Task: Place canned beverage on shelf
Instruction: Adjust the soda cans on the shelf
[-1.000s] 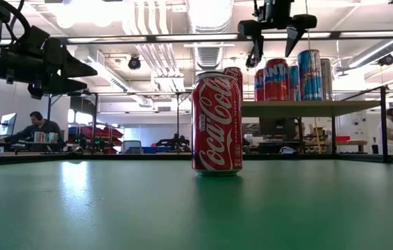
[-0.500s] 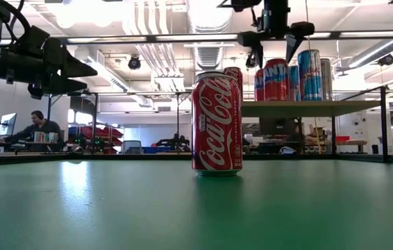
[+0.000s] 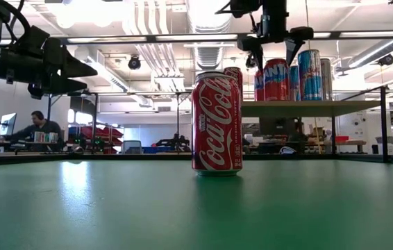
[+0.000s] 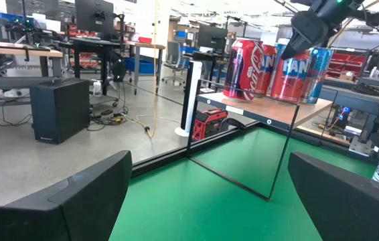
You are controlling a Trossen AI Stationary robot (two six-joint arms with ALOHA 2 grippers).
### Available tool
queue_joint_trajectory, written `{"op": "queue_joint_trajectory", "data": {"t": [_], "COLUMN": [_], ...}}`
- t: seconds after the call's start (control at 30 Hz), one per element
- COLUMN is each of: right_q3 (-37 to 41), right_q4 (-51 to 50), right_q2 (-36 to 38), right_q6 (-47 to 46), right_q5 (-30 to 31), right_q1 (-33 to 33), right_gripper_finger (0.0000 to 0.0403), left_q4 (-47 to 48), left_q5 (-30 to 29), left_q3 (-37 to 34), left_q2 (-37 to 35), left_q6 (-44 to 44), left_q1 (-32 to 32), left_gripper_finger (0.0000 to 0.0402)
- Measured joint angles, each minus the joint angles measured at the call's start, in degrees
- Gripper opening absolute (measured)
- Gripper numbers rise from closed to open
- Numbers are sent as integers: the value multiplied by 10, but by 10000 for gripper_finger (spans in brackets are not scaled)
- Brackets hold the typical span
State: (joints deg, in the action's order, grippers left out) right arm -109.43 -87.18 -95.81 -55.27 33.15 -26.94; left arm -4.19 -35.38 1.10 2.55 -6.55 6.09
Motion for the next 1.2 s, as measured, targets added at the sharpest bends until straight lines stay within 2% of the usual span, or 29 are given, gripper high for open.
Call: {"op": "queue_joint_trajectory", "data": {"t": [0.9, 1.2], "right_q3": [12, 13], "right_q4": [-8, -3], "right_q2": [0, 0], "right_q6": [-45, -54], "right_q5": [-36, -47], "right_q1": [0, 0], "right_gripper_finger": [370, 324], "left_q4": [0, 0], "left_q5": [0, 0], "left_q3": [0, 0], "left_q2": [0, 0], "left_q6": [0, 0], "left_q1": [0, 0], "left_gripper_finger": [386, 386]}}
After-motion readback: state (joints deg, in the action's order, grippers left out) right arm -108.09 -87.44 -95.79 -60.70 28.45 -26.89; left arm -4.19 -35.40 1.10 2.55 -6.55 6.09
